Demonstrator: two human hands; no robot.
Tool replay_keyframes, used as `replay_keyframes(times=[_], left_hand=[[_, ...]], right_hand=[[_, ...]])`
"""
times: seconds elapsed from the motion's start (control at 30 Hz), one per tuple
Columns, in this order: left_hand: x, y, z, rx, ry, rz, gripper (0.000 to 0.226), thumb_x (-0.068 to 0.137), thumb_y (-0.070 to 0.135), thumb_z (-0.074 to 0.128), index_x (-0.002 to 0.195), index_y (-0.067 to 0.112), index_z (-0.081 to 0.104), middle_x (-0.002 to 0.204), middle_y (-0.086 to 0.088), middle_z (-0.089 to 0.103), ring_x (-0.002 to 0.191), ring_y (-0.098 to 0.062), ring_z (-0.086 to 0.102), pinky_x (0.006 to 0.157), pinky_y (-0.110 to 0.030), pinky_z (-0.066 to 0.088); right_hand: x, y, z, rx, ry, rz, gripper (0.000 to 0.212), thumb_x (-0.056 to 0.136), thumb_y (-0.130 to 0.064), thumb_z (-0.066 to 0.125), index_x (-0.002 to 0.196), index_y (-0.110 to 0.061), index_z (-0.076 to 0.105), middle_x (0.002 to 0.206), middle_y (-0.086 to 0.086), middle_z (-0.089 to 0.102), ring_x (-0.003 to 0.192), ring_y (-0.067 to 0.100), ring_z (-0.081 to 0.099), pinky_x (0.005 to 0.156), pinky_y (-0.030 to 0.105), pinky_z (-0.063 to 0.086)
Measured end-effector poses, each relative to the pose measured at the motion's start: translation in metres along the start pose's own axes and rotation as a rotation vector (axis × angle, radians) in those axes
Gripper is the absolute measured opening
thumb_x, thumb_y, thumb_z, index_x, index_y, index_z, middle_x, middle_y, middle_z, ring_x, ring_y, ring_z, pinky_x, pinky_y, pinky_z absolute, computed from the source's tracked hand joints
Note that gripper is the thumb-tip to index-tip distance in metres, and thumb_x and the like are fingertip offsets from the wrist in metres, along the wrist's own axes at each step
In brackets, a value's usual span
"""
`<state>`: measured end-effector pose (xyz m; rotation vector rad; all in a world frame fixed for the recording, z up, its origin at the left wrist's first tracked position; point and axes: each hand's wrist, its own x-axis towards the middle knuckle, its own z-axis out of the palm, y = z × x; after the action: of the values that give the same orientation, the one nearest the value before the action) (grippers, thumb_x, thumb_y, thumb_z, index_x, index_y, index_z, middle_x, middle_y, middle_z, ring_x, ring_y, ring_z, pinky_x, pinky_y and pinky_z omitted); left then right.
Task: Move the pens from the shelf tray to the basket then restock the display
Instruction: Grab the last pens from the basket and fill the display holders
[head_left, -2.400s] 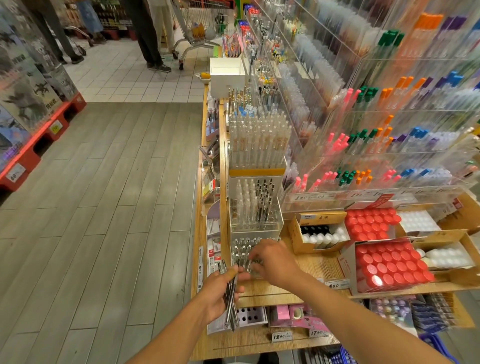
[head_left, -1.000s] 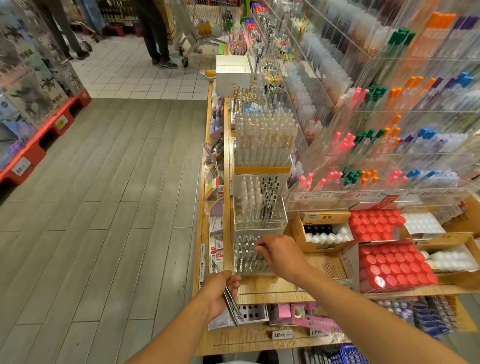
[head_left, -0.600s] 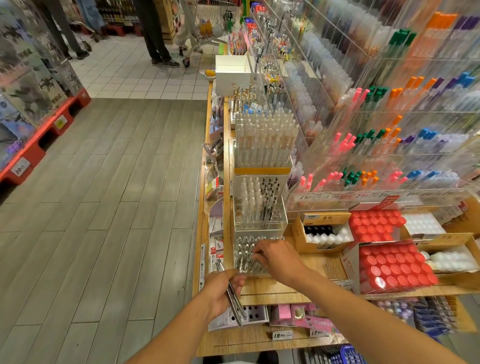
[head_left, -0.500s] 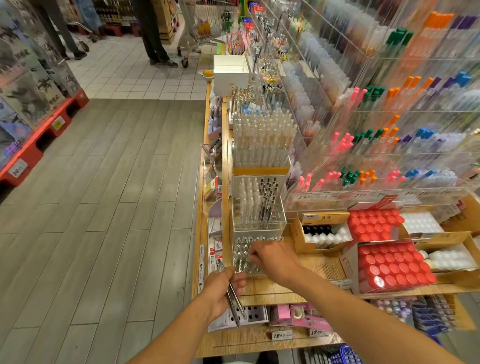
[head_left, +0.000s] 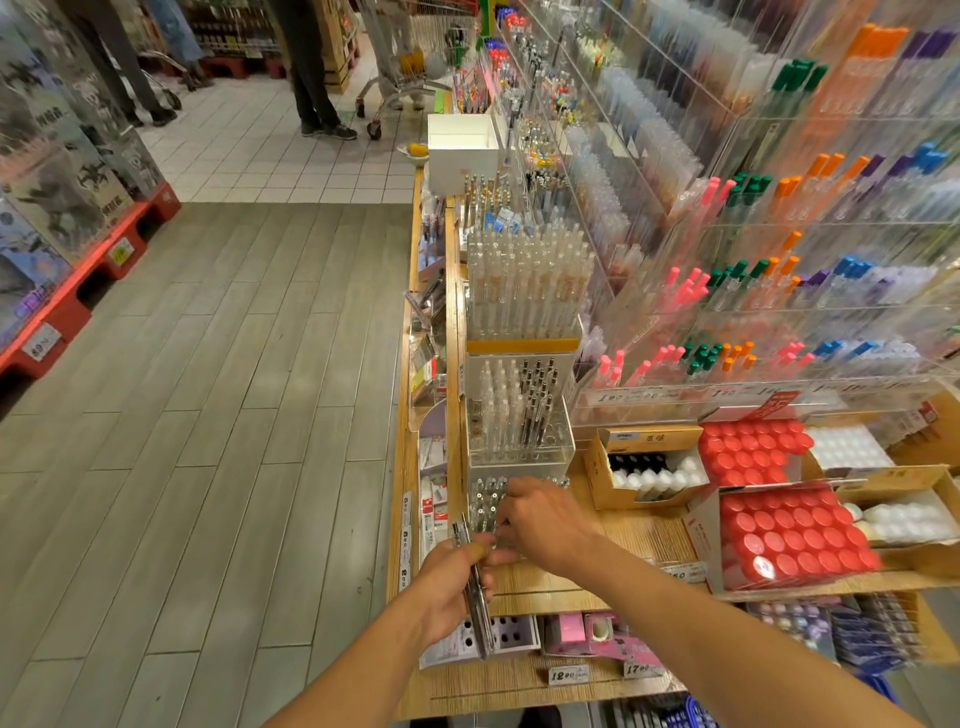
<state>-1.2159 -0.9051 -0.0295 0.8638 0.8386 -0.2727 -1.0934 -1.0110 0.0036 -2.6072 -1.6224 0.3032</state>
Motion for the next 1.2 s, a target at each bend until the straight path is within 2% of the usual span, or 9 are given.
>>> replay_keyframes(times=[0.1, 0.2, 0.33, 0.43, 0.63, 0.77, 0.9, 1.03, 1.2], left_hand=[[-0.004, 0.000, 0.002, 0.006, -0.044, 0.000, 0.020, 0.101, 0.007, 0.048, 0.120, 0.004, 0.053, 0.108, -0.019, 0.074, 0.050, -0.011, 0.048, 0.051, -0.028, 0.044], [-0.008, 0.001, 0.003, -0.010, -0.094, 0.010, 0.022, 0.098, 0.005, 0.053, 0.119, 0.002, 0.050, 0.107, -0.019, 0.074, 0.052, -0.013, 0.048, 0.052, -0.029, 0.044], [-0.011, 0.002, 0.009, -0.056, -0.165, 0.018, 0.010, 0.094, 0.003, 0.058, 0.101, 0.007, 0.052, 0.072, -0.007, 0.063, 0.055, -0.015, 0.050, 0.054, -0.031, 0.044], [-0.013, 0.005, 0.012, -0.083, -0.196, 0.024, 0.012, 0.094, 0.003, 0.058, 0.104, 0.006, 0.052, 0.072, -0.007, 0.060, 0.056, -0.015, 0.050, 0.057, -0.032, 0.044], [-0.018, 0.004, 0.013, -0.149, -0.163, 0.029, 0.029, 0.091, 0.007, 0.064, 0.118, 0.004, 0.053, 0.080, -0.011, 0.066, 0.061, -0.019, 0.055, 0.057, -0.034, 0.049], [-0.019, 0.004, 0.013, -0.175, -0.169, 0.033, 0.034, 0.089, 0.013, 0.065, 0.121, 0.005, 0.058, 0.092, -0.015, 0.071, 0.066, -0.021, 0.058, 0.061, -0.035, 0.051], [-0.018, -0.002, 0.008, -0.089, -0.160, 0.035, 0.029, 0.100, 0.019, 0.054, 0.124, 0.004, 0.061, 0.117, -0.016, 0.071, 0.073, -0.019, 0.062, 0.071, -0.035, 0.053], [-0.014, -0.011, 0.000, -0.115, -0.086, 0.013, 0.028, 0.100, 0.020, 0.053, 0.123, 0.005, 0.059, 0.116, -0.018, 0.071, 0.073, -0.022, 0.063, 0.070, -0.037, 0.055], [-0.008, -0.018, -0.008, -0.107, 0.083, -0.036, 0.022, 0.102, 0.020, 0.052, 0.121, 0.010, 0.056, 0.100, -0.017, 0.075, 0.065, -0.023, 0.062, 0.062, -0.037, 0.056]], right_hand=[[-0.001, 0.000, -0.008, 0.225, 0.007, 0.082, 0.021, 0.091, -0.033, 0.059, 0.102, -0.021, 0.072, 0.106, -0.003, 0.066, 0.098, 0.017, 0.061, 0.079, 0.031, 0.048], [-0.002, -0.001, -0.017, 0.537, -0.029, 0.191, 0.021, 0.094, -0.032, 0.059, 0.105, -0.020, 0.071, 0.102, -0.003, 0.069, 0.090, 0.012, 0.062, 0.078, 0.029, 0.050], [-0.005, -0.004, -0.022, 0.679, -0.160, 0.157, 0.022, 0.095, -0.032, 0.060, 0.099, -0.013, 0.070, 0.085, -0.002, 0.067, 0.075, 0.008, 0.058, 0.065, 0.022, 0.044], [-0.006, -0.005, -0.022, 0.853, -0.160, 0.212, 0.019, 0.095, -0.028, 0.062, 0.092, -0.010, 0.068, 0.076, -0.005, 0.061, 0.069, 0.004, 0.054, 0.063, 0.017, 0.045], [-0.007, -0.004, -0.022, 1.200, -0.148, 0.339, 0.010, 0.096, -0.019, 0.060, 0.095, -0.010, 0.057, 0.082, 0.004, 0.061, 0.068, 0.007, 0.064, 0.062, 0.026, 0.056], [-0.007, -0.001, -0.021, 1.153, 0.007, 0.330, 0.005, 0.094, -0.015, 0.062, 0.099, -0.014, 0.060, 0.083, 0.002, 0.059, 0.068, 0.003, 0.059, 0.062, 0.022, 0.054], [-0.009, 0.006, -0.025, 1.040, 0.164, 0.313, 0.008, 0.093, -0.019, 0.063, 0.100, -0.015, 0.062, 0.090, 0.008, 0.065, 0.078, 0.016, 0.059, 0.075, 0.037, 0.054], [-0.012, 0.012, -0.032, 0.921, 0.285, 0.265, 0.009, 0.093, -0.025, 0.064, 0.096, -0.016, 0.061, 0.085, 0.003, 0.065, 0.076, 0.018, 0.060, 0.071, 0.034, 0.053], [-0.015, 0.011, -0.025, 0.737, 0.252, 0.156, 0.012, 0.093, -0.029, 0.063, 0.098, -0.020, 0.057, 0.079, -0.006, 0.064, 0.070, 0.009, 0.060, 0.063, 0.025, 0.052]])
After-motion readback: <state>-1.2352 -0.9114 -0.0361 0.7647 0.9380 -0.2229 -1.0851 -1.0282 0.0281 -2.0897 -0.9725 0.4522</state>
